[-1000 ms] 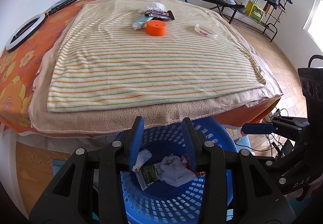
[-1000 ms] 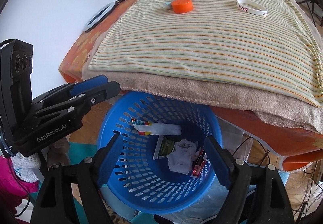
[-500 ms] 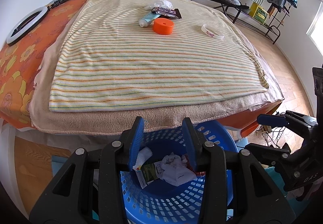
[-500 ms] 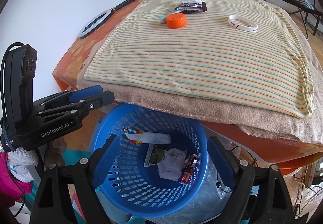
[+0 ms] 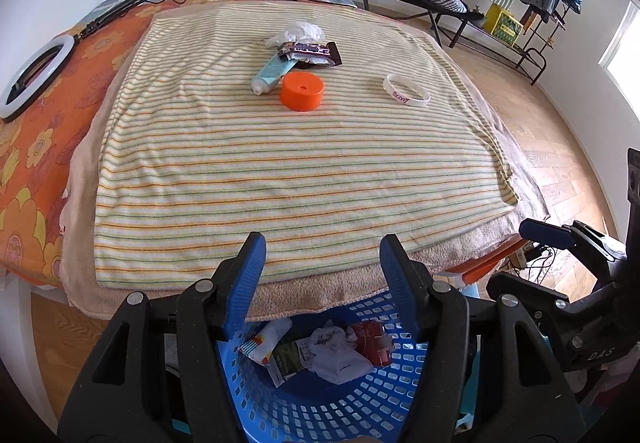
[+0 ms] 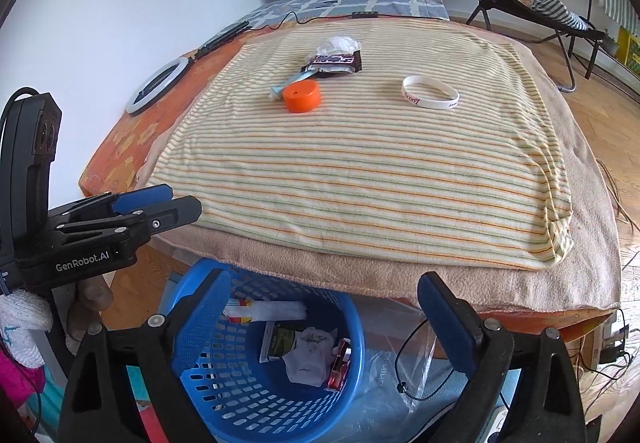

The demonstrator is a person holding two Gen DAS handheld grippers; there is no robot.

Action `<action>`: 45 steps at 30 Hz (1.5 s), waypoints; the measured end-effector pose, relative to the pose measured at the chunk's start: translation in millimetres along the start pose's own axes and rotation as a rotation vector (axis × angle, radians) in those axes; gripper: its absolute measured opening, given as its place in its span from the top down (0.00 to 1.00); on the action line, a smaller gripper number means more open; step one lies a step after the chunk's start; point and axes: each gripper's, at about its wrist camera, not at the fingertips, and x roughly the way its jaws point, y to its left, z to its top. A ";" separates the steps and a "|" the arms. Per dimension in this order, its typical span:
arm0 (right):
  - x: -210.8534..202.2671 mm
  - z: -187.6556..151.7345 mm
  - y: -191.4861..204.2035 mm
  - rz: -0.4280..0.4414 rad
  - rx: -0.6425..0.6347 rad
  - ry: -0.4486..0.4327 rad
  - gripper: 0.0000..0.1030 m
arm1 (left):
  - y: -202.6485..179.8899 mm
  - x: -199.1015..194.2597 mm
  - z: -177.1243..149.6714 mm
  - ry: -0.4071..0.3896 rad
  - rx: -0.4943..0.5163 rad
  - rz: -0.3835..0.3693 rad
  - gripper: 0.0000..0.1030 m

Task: Collect trash
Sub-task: 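Move both tools back toward the orange cap and toothpaste tube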

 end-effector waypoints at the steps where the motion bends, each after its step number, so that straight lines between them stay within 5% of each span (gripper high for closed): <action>1: -1.2 3.1 -0.7 -0.012 -0.003 -0.006 0.06 | -0.5 0.1 5.4 0.002 0.001 -0.004 0.41; 25: 2.9 98.8 -53.1 -0.156 -0.013 -0.146 0.04 | 6.2 44.4 83.8 -0.007 -0.058 -0.005 0.41; 39: 67.5 145.3 -110.8 -0.105 0.083 -0.026 0.05 | 12.4 107.0 112.7 0.056 -0.113 0.003 0.41; 45: 94.0 160.8 -130.0 -0.135 0.140 0.009 0.18 | 11.9 127.3 122.1 0.068 -0.109 0.017 0.41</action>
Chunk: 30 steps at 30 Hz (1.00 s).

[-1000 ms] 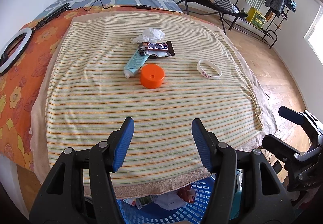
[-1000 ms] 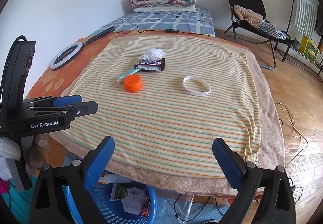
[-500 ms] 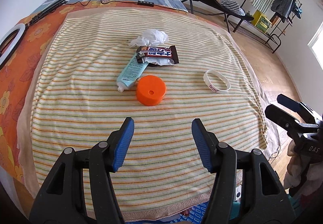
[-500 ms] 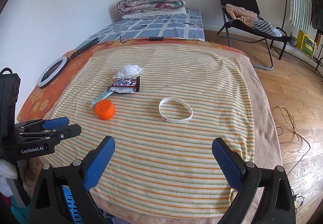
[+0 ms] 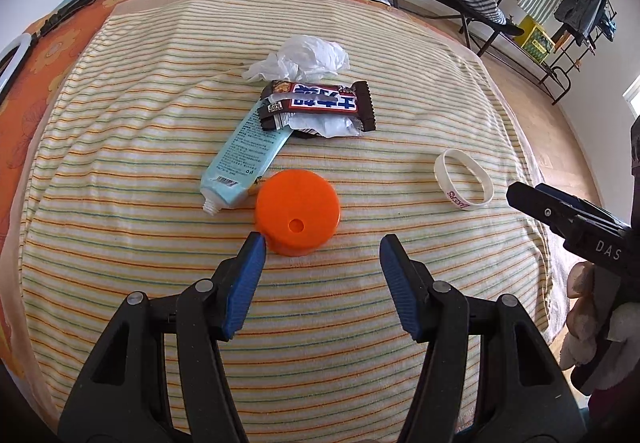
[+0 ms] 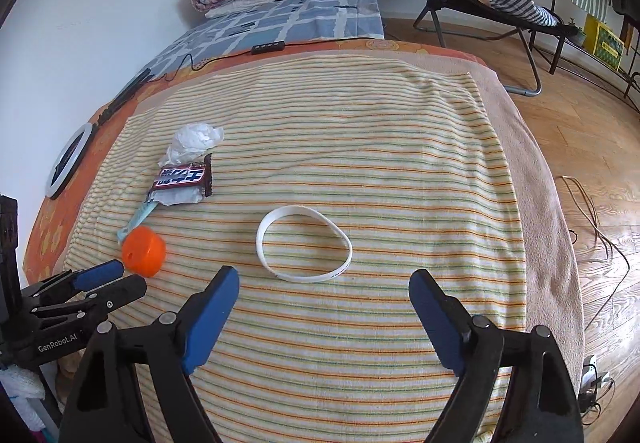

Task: Collect trash
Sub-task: 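Move both tools back toward the orange cap and toothpaste tube, then grasp the orange cap with the left tool while the right tool grasps the white wristband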

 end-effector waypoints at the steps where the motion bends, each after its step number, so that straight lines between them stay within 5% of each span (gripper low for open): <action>1: 4.4 2.2 -3.1 0.006 0.014 0.008 0.21 | 0.2 2.3 2.0 -0.002 0.003 0.011 0.41; 11: 32.2 14.1 -14.9 0.006 0.061 0.048 0.32 | 7.0 19.8 13.8 0.008 0.012 0.048 0.41; 13: 35.9 15.8 -14.9 0.011 0.065 0.054 0.34 | 6.4 20.4 14.7 0.005 0.018 0.051 0.51; 18: 45.8 17.4 -14.0 -0.006 0.068 0.081 0.40 | 7.5 19.3 14.7 0.002 0.028 0.045 0.51; 30: 44.6 13.7 -22.3 -0.007 0.094 0.077 0.95 | 4.8 6.4 9.9 -0.020 0.044 0.038 0.51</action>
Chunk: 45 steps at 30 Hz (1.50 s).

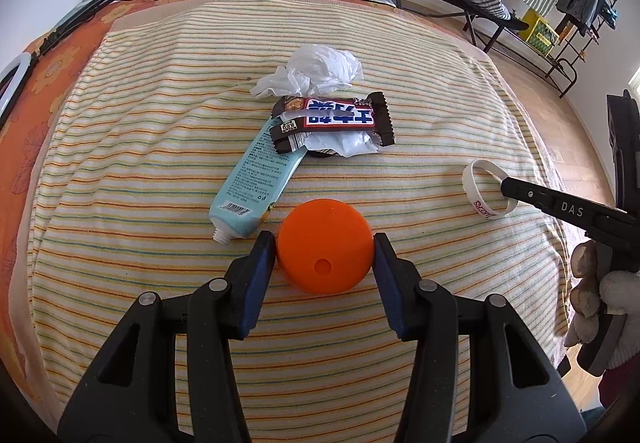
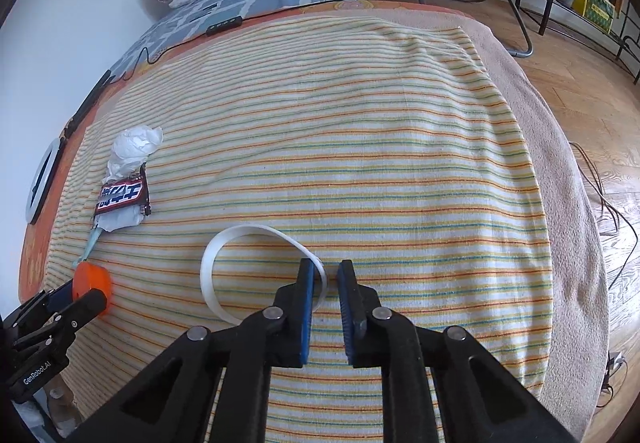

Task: Collect trash
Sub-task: 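Grasp the orange cap with the left tool while the right tool grasps the white wristband, then carry the orange cap and white wristband down over the blue basket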

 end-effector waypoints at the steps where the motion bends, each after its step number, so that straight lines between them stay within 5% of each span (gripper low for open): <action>1: -2.0 -0.2 -1.3 0.003 0.008 -0.007 0.95 | -1.0 -1.9 -0.5 -0.004 0.005 0.000 0.51; 22: -92.9 -23.1 30.1 0.092 -0.072 -0.169 0.95 | -8.5 -70.8 -26.9 -0.099 0.047 -0.015 0.51; 45: -156.2 -146.4 81.2 0.223 -0.223 -0.173 0.95 | -13.0 -143.0 -120.0 -0.153 0.103 -0.038 0.51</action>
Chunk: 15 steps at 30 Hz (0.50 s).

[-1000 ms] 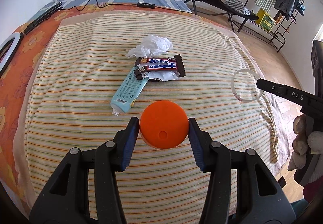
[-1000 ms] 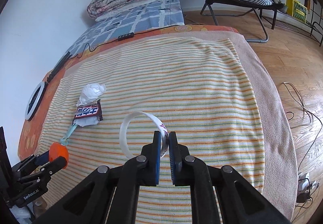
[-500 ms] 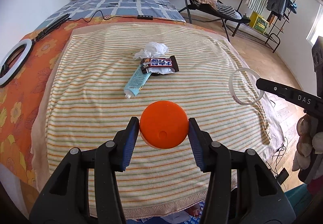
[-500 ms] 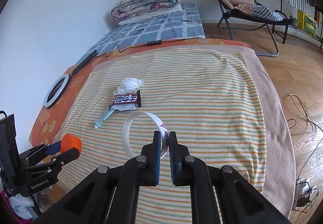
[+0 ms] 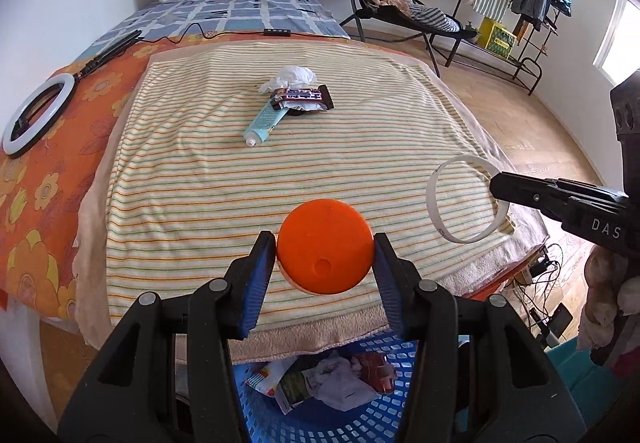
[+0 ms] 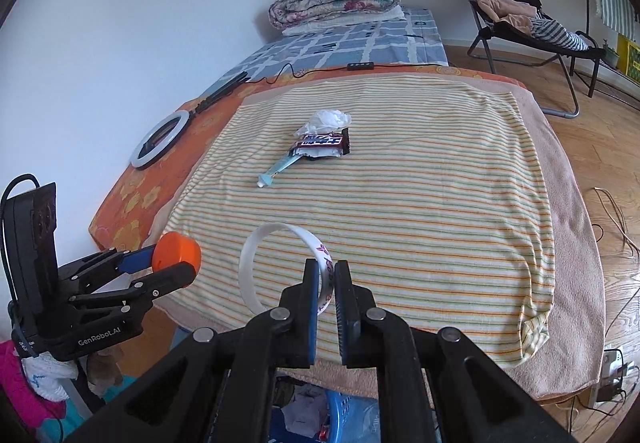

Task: Collect trash
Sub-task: 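Carry the orange cap and white wristband down over the blue basket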

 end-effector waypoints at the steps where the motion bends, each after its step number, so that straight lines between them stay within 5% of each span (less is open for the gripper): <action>1: -1.2 -4.8 2.7 0.002 -0.007 0.002 0.95 | -0.6 -2.0 -3.8 0.000 0.003 0.000 0.51; 15: -1.4 -74.7 38.6 0.057 -0.091 0.086 0.95 | 0.1 0.6 -74.7 0.096 -0.004 -0.017 0.51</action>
